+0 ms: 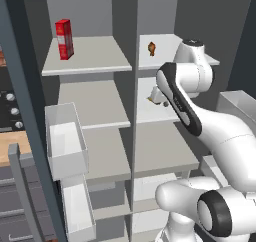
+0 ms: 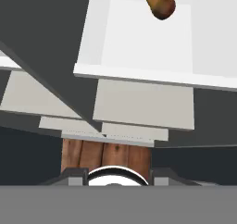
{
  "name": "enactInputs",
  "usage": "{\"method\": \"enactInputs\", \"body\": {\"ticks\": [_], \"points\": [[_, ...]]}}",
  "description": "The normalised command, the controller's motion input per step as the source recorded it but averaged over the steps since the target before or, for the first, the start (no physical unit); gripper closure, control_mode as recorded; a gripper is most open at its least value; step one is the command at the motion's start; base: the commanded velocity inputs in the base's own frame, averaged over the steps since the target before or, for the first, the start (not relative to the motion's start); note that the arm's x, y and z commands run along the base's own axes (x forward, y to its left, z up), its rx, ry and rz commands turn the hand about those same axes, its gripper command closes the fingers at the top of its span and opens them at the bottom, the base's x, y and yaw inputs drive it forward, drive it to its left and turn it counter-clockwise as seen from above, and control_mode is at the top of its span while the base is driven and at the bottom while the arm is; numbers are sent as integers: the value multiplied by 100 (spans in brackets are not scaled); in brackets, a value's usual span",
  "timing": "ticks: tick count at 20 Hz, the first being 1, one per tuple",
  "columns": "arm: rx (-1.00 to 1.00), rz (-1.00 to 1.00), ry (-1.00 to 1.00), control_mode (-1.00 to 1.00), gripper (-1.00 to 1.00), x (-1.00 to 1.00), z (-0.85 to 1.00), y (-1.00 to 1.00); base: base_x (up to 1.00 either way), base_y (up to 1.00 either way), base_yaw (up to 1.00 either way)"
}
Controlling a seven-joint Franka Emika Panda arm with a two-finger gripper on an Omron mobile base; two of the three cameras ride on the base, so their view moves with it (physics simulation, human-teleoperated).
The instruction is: There's a chicken drumstick in the fridge that needs to be moved to the freezer for freezing. Pick up the chicken drumstick from the fridge, place it on any shelf in the freezer, and close the fridge and freezer doors when done.
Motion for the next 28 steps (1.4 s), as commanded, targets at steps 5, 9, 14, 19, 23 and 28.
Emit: {"method": "enactInputs", "body": {"ticks": [5, 9, 14, 19, 23, 28], "points": [[0, 0, -3, -100, -100, -27, 0, 0, 0, 0, 0], [0, 0, -14, -100, -100, -20, 16, 0, 0, 0, 0], [3, 0, -26, -100, -100, -3, 49, 0, 0, 0, 0], [2, -1, -23, -100, -100, 0, 46, 0, 0, 0, 0], [3, 0, -21, -100, -100, 18, 40, 0, 0, 0, 0], [3, -1, -7, -100, -100, 35, 35, -3, 0, 0, 0]]}}
